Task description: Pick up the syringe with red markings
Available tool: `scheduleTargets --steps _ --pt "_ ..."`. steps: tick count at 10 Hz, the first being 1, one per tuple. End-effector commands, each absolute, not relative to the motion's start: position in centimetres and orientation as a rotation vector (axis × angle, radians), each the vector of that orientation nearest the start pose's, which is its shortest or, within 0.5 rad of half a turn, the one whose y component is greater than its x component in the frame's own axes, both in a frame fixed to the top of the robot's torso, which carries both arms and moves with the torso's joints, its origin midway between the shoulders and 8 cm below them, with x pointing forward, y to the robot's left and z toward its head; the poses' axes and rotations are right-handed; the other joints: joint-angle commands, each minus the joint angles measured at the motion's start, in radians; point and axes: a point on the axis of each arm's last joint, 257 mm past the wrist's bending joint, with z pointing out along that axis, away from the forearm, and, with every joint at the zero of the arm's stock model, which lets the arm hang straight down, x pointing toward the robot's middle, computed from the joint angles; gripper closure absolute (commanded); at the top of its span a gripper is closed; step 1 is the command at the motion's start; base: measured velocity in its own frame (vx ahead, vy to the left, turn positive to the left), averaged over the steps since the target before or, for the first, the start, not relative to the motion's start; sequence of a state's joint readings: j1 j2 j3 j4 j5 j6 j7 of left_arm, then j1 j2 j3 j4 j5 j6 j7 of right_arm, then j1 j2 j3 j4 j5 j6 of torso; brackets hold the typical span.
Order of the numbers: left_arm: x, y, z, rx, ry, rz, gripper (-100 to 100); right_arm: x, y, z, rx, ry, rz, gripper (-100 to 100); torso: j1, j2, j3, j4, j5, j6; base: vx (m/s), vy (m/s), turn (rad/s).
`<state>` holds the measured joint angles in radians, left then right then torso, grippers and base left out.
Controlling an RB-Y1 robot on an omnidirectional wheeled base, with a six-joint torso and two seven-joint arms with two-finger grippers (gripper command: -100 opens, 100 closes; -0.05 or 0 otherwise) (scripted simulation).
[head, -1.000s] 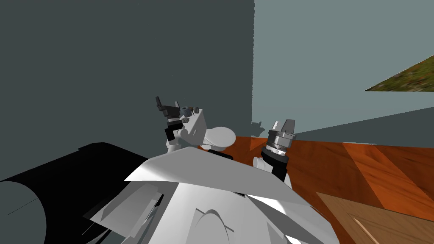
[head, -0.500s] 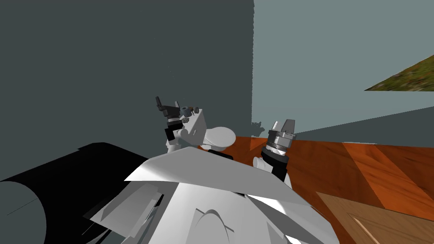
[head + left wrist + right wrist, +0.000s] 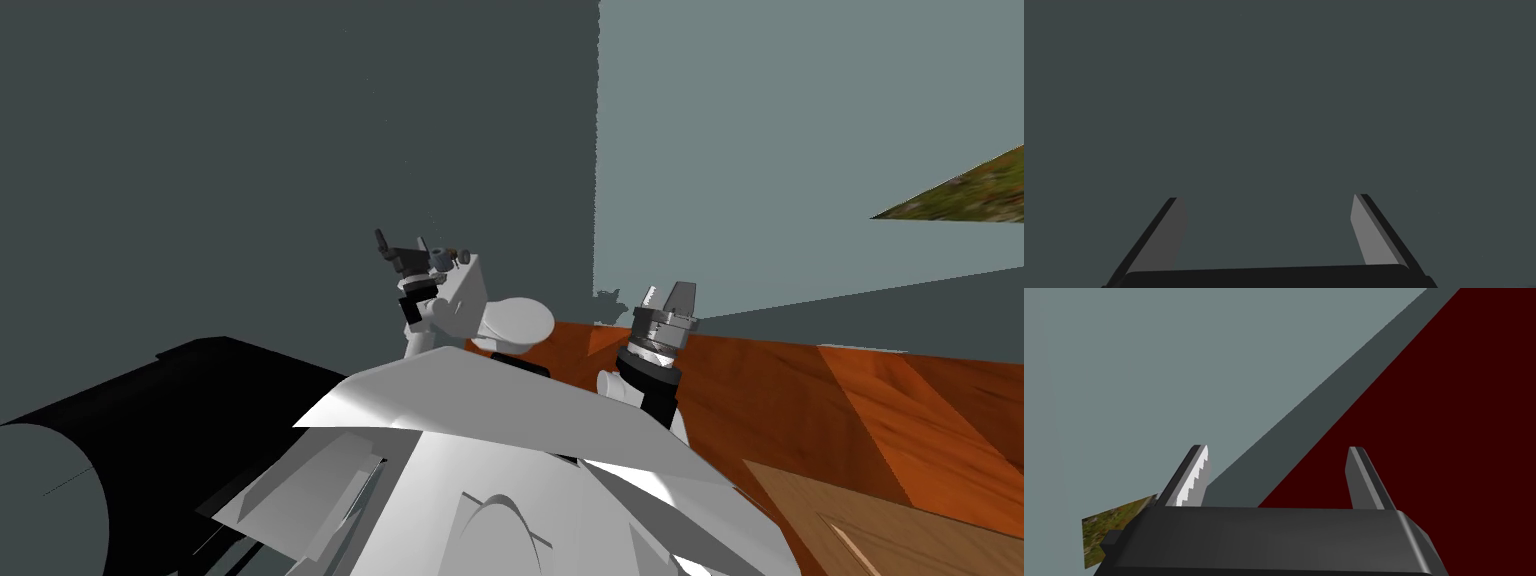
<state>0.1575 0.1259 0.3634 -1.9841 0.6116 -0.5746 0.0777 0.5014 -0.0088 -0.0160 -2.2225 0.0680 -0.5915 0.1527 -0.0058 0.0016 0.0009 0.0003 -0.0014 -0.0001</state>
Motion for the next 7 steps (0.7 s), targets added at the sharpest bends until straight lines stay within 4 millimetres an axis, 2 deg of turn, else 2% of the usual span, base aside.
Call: scheduleTargets --steps 1,5,7 --pt "36.7 47.0 3.9 -0.846 0.039 -1.531 -100 34.0 -27.4 1.5 0.52 0.671 1.112 0 0.0 0.0 0.0 0.0 0.0 0.0 -0.024 -0.09 0.079" --pt "39.6 48.1 2.9 -0.89 -0.083 -1.611 -100 34.0 -27.4 1.5 0.52 0.671 1.112 0 -0.001 0.001 0.001 0.0 0.0 0.0 -0.043 -0.095 0.085" --pt "40.5 48.5 2.3 -0.912 -0.113 -1.628 -100 34.0 -27.4 1.5 0.52 0.671 1.112 0 0.003 0.0 0.0 0.0 0.0 0.0 -0.018 -0.044 0.036"
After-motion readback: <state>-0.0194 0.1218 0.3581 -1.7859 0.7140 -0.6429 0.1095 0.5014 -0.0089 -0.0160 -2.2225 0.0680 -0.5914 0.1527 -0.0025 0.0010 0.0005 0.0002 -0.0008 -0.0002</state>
